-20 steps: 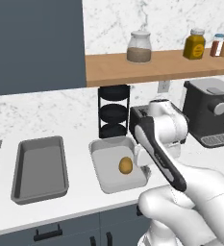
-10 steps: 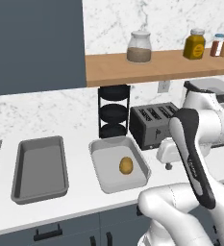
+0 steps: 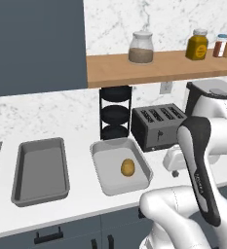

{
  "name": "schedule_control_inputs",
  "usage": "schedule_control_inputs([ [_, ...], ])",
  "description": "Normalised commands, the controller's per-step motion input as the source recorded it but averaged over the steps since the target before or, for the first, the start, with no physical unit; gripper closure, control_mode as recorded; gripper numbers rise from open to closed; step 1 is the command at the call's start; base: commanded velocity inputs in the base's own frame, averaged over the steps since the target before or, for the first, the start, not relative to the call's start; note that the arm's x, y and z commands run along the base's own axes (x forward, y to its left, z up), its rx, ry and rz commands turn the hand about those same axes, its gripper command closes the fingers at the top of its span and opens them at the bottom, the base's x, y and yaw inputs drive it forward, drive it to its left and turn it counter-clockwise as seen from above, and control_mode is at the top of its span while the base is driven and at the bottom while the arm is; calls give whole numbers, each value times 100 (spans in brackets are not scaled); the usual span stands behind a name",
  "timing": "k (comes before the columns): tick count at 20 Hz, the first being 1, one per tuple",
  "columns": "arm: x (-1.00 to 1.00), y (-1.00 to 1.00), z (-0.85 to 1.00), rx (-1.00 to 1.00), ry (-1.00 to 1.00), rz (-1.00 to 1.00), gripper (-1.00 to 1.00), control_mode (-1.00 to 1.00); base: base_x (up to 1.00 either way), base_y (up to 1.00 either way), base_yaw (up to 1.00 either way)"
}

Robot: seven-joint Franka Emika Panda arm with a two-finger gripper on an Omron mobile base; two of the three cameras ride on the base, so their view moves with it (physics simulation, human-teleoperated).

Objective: Place one potato and one steak in each tupperware on the nearby counter, to pack two identical lunches.

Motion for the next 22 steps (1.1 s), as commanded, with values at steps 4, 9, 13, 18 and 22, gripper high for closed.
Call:
schedule_control_inputs([
  [4,-48,-16,0,1,0,-6,-100,100,-25,-11,-4],
  [9,0,0,0,0,0,0,-100,100,-99,-68,-32],
  [13,0,0,0,0,0,0,-100,100,-66,-78,-52],
  [18,0,0,0,0,0,0,-100,100,-21,-99,-52],
  [22,0,0,0,0,0,0,-100,100,28,-100,-31],
])
